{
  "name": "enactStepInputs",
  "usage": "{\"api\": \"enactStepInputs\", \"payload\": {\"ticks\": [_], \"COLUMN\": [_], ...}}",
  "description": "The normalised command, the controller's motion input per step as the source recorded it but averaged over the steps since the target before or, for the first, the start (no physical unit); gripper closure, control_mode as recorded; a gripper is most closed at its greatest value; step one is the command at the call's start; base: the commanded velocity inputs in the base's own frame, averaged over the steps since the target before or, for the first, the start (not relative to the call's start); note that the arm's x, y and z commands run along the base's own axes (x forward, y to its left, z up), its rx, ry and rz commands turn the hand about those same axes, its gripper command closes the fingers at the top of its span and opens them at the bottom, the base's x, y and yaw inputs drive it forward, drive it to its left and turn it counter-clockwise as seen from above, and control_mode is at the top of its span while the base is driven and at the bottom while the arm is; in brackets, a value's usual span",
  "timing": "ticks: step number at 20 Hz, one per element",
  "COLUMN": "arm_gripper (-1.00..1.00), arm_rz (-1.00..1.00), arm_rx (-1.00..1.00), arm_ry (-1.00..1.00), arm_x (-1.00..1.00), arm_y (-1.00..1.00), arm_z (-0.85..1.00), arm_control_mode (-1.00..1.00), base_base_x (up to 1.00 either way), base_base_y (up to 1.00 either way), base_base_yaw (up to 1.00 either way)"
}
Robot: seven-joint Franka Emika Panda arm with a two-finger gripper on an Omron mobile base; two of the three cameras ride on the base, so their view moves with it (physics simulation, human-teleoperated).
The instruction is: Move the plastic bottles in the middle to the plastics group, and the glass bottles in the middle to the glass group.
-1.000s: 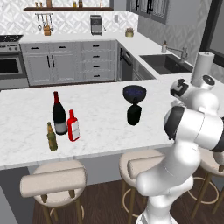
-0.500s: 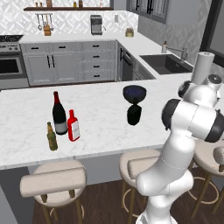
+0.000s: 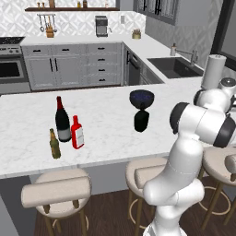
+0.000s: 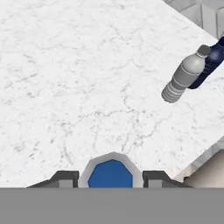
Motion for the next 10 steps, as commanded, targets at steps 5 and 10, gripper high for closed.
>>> {"api": "enactStepInputs", "payload": {"ticks": [5, 10], "arm_gripper": [1.00, 1.00], "arm_rz": [-0.26, -0.22], "arm_rx": [0.00, 0.02], "arm_ry": [-0.14, -0.08], "arm_x": [-0.21, 0.00], "arm_y": [-0.32, -0.52], "arm_z": [0.00, 0.08], "arm_control_mode": [-1.00, -1.00], "base_base_x": [0.00, 0.00], "base_base_y": [0.00, 0.00], "base_base_yaw": [0.00, 0.00]}}
